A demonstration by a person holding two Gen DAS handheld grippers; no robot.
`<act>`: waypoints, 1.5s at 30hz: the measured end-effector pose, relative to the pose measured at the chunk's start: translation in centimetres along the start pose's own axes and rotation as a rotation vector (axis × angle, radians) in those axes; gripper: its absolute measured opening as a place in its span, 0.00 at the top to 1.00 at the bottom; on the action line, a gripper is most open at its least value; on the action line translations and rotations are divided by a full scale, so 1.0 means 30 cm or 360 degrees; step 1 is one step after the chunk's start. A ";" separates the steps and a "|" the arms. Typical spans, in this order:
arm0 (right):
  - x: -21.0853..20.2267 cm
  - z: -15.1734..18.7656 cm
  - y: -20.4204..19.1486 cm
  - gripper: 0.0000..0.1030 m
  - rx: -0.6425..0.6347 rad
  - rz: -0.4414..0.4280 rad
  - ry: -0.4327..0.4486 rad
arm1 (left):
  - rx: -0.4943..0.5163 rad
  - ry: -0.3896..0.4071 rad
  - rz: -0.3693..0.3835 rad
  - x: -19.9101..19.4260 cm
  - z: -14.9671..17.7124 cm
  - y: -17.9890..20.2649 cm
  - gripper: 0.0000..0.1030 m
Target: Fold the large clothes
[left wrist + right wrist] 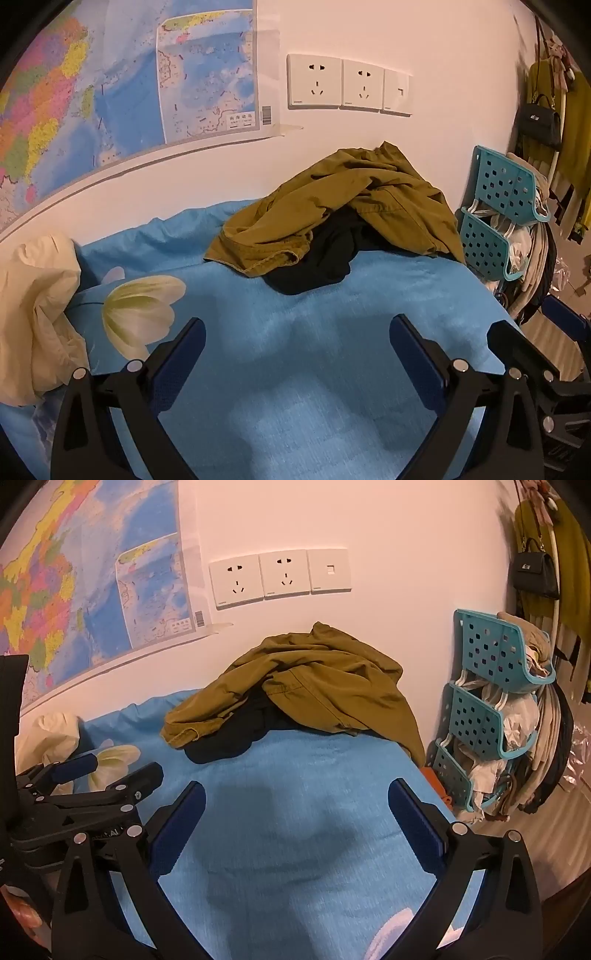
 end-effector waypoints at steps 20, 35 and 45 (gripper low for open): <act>-0.009 -0.020 -0.010 0.05 -0.0018 0.0001 0.0034 | -0.0015 0.0035 -0.0020 -0.012 -0.013 -0.006 0.06; -0.007 -0.028 -0.013 0.05 -0.0023 -0.0001 0.0029 | -0.0028 0.0040 -0.0025 -0.014 -0.018 -0.009 0.06; -0.005 -0.031 -0.013 0.05 -0.0023 -0.0003 0.0029 | -0.0028 0.0043 -0.0030 -0.016 -0.024 -0.010 0.06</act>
Point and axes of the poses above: each gripper's, at about its wrist camera, not at the fingertips, and x roughly the way its jaws point, y to its right, z to its underside, the point moved 2 cm from there along x, roughly the way its jaws point, and after that the axes turned 8 degrees about z, right-handed, at the moved point
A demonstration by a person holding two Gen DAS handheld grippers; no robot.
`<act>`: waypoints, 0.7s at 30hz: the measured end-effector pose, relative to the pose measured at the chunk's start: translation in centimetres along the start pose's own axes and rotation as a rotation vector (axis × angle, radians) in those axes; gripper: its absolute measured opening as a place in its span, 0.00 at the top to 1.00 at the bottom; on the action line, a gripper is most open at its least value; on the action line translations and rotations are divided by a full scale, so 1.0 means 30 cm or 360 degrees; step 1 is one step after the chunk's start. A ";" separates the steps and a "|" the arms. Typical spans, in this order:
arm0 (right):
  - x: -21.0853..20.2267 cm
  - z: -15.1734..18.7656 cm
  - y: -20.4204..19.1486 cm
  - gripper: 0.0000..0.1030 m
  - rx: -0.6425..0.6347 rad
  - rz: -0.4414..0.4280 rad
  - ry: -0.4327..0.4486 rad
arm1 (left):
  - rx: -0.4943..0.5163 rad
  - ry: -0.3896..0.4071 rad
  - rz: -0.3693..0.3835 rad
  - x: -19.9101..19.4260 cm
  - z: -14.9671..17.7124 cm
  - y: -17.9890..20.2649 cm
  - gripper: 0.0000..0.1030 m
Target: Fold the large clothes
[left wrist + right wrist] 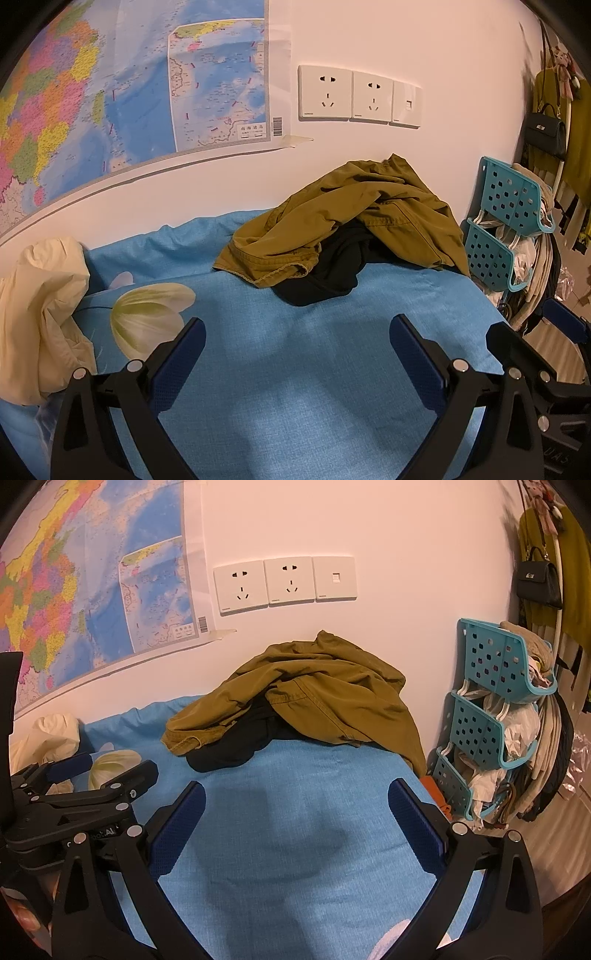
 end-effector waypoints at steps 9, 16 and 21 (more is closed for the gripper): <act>0.002 -0.002 -0.003 0.05 -0.0001 0.0002 0.0000 | -0.0009 0.0003 -0.0005 -0.001 -0.004 -0.011 0.06; 0.002 -0.009 -0.005 0.05 -0.0003 0.0004 0.0006 | -0.0007 0.0005 -0.0004 0.000 -0.004 -0.013 0.06; 0.002 -0.011 -0.005 0.05 -0.0004 0.0004 0.0004 | -0.0010 0.0012 -0.0005 0.000 -0.008 -0.016 0.06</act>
Point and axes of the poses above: each gripper's, at about its wrist camera, not at the fingertips, and x roughly the way its jaws point, y to its right, z to its underside, the point moved 2 cm from there along x, roughly the way its jaws point, and after that the axes turned 8 degrees about z, right-handed, at the moved point
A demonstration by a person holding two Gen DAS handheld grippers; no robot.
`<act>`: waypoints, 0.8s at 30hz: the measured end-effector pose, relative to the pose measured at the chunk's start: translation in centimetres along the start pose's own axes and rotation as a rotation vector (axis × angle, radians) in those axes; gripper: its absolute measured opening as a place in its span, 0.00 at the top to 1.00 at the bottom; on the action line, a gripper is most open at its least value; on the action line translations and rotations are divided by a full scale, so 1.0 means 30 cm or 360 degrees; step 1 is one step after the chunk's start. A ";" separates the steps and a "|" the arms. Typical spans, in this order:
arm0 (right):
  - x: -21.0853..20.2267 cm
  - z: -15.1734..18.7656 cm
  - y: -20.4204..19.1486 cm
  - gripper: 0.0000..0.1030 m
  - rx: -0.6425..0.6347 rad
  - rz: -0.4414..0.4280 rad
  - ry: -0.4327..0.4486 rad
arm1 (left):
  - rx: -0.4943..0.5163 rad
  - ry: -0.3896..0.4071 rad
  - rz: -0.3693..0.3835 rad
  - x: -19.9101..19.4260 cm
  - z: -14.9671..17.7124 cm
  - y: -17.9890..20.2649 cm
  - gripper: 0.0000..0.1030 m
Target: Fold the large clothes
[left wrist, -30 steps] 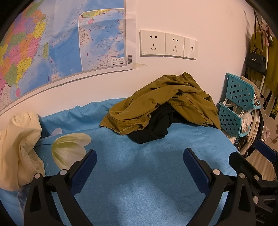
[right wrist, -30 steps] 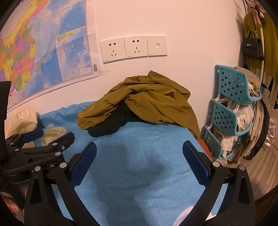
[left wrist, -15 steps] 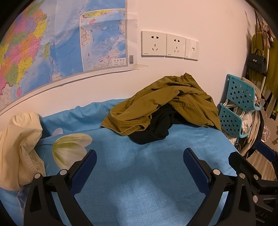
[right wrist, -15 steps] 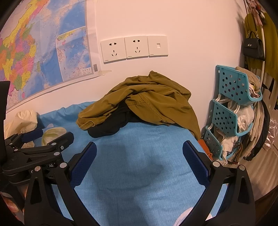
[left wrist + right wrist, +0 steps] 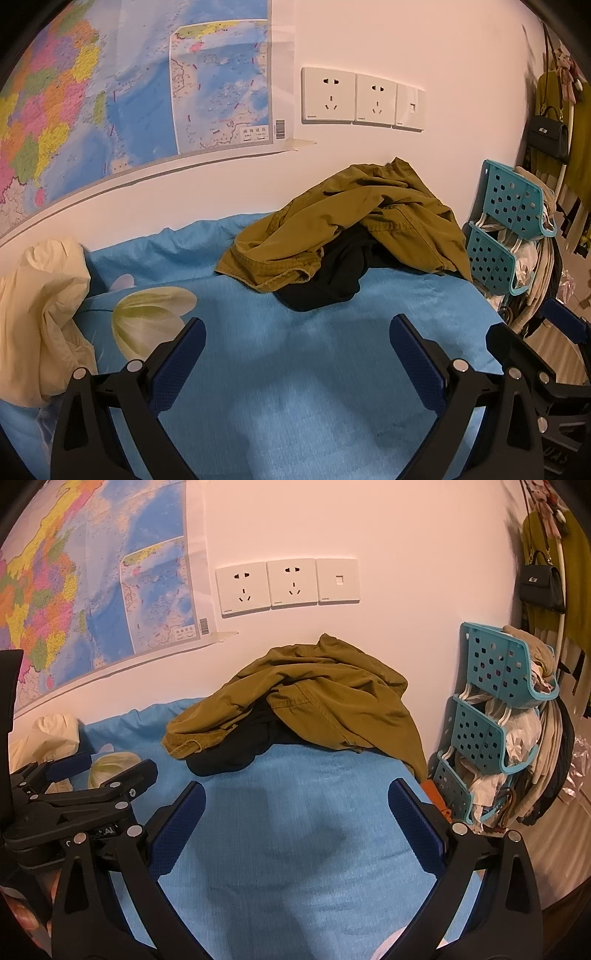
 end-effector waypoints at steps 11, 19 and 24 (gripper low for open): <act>0.001 -0.001 0.001 0.05 -0.0001 0.0002 0.0001 | 0.0003 -0.0003 -0.0003 0.005 -0.006 0.003 0.06; 0.021 -0.014 -0.009 0.05 -0.0019 0.0003 0.0007 | -0.0006 -0.0004 -0.0001 0.009 -0.012 0.001 0.06; 0.018 -0.013 -0.012 0.05 -0.0030 0.0002 0.0014 | -0.0009 -0.0006 0.0001 0.013 -0.014 -0.003 0.06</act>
Point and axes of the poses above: each gripper's, at about its wrist camera, not at the fingertips, and x roughly the way its jaws point, y to its right, z to its underside, the point moved 2 cm from there along x, roughly the way its jaws point, and after that the axes turned 8 degrees about z, right-handed, at the moved point
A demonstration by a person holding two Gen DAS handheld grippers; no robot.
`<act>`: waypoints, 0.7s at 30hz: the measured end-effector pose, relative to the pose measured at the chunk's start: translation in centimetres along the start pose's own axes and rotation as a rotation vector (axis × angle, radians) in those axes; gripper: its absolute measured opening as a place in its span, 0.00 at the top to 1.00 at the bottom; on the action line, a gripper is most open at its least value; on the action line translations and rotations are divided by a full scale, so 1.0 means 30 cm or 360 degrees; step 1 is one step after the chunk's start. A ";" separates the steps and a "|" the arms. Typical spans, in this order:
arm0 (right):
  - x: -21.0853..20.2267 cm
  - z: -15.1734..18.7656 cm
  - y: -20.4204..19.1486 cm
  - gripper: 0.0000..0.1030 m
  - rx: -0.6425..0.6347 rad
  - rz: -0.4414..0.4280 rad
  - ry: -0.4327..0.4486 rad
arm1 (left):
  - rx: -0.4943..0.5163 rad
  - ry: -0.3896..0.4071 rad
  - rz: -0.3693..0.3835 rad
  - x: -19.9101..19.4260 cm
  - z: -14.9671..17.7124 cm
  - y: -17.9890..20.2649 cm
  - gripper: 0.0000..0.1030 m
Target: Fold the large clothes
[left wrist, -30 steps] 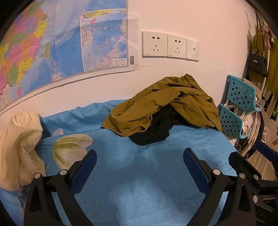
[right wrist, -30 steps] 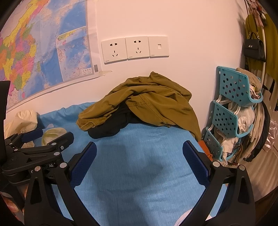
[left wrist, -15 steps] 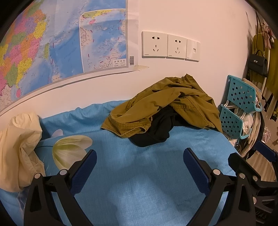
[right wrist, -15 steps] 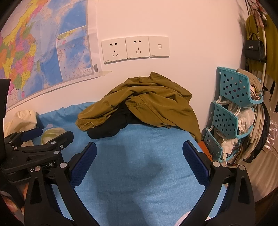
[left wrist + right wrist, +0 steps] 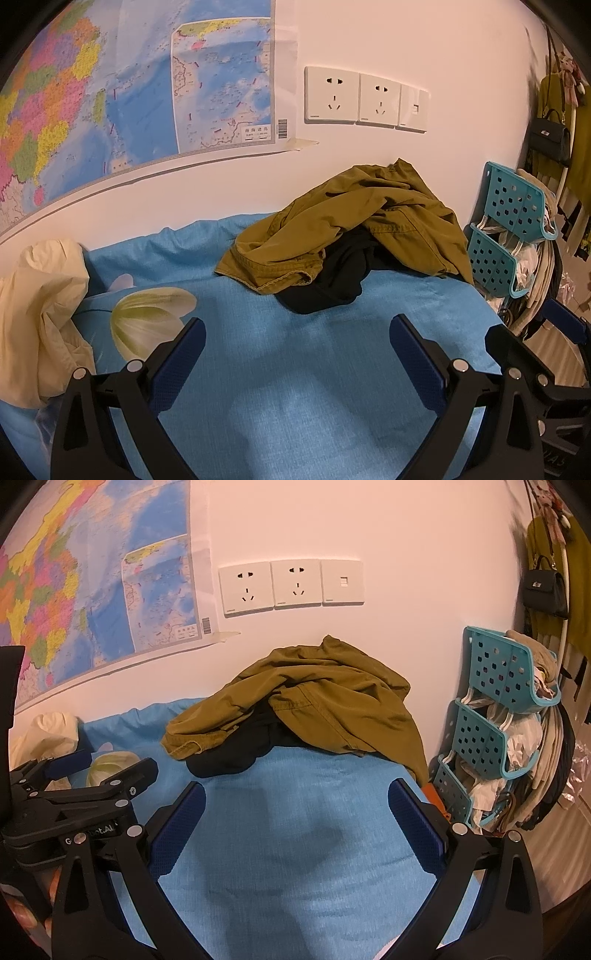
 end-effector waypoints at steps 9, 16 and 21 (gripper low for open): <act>0.009 -0.025 -0.010 0.05 -0.0046 -0.0013 0.0019 | -0.0017 -0.0041 0.0012 0.029 0.001 -0.010 0.06; 0.122 -0.109 -0.072 0.05 -0.0278 -0.0050 0.0021 | -0.0103 -0.0109 -0.0043 0.115 -0.021 -0.107 0.06; 0.333 -0.182 -0.184 0.05 -0.0594 -0.0015 -0.0037 | -0.0184 -0.0186 -0.0145 0.198 -0.040 -0.244 0.06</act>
Point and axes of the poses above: each gripper's, at about its wrist camera, not at the fingertips, and x roughly the way its jaws point, y to its right, z to its underside, the point moved 2 cm from there along x, roughly the way its jaws point, and after that the axes turned 8 degrees about z, right-handed, at the moved point
